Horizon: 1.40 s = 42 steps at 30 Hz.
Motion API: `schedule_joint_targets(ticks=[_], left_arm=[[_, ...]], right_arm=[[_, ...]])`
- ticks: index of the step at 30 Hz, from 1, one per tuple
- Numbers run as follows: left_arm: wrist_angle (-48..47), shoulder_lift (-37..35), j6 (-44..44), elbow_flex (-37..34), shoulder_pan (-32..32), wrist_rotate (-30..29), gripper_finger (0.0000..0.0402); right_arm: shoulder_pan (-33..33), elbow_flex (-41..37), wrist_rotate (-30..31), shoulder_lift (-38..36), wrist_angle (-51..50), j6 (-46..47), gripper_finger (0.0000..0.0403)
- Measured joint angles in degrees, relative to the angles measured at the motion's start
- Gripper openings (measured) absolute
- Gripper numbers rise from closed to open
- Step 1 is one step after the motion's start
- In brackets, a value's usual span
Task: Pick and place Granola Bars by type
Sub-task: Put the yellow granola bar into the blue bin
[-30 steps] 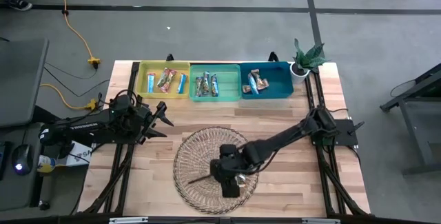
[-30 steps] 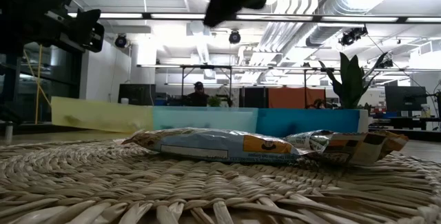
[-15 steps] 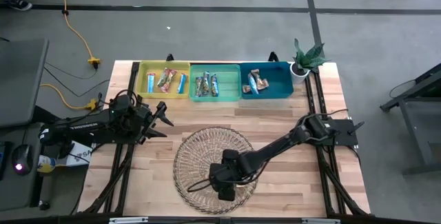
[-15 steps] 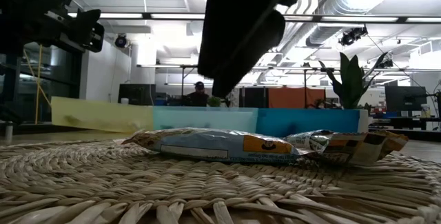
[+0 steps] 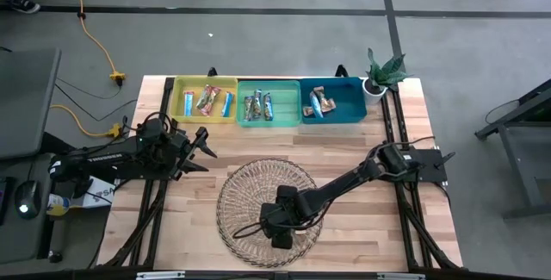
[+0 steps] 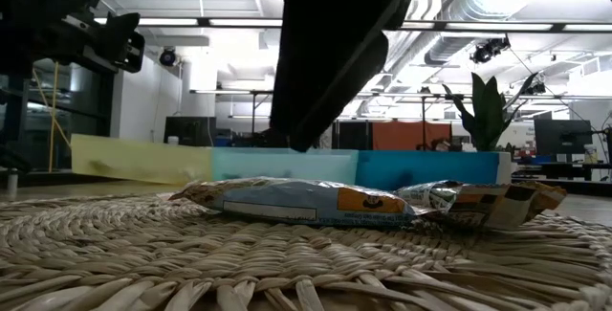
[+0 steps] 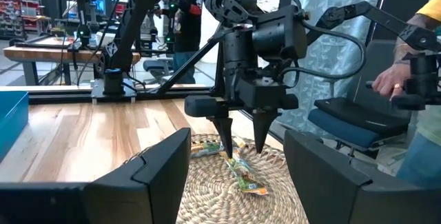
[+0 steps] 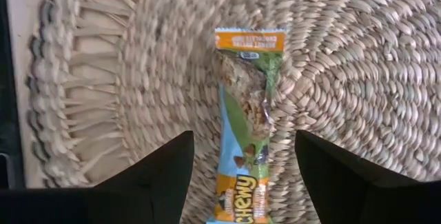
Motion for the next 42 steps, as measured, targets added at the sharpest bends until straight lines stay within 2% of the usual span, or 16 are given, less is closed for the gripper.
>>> schedule_joint_targets(ticks=[16,32,42], left_arm=[[-0.04,0.00,0.00,0.00,0.01,0.02,0.0230],[-0.11,0.00,-0.01,0.00,0.00,0.00,0.0230],[-0.39,0.00,-0.01,0.00,0.00,0.00,0.0230]], right_arm=[[-1.79,-0.02,-0.42,0.93,-0.01,-1.58,0.0238],[-1.91,0.00,-4.06,4.68,3.12,-2.10,0.0238],[-1.86,0.00,-0.89,5.15,3.47,-2.37,0.0228]])
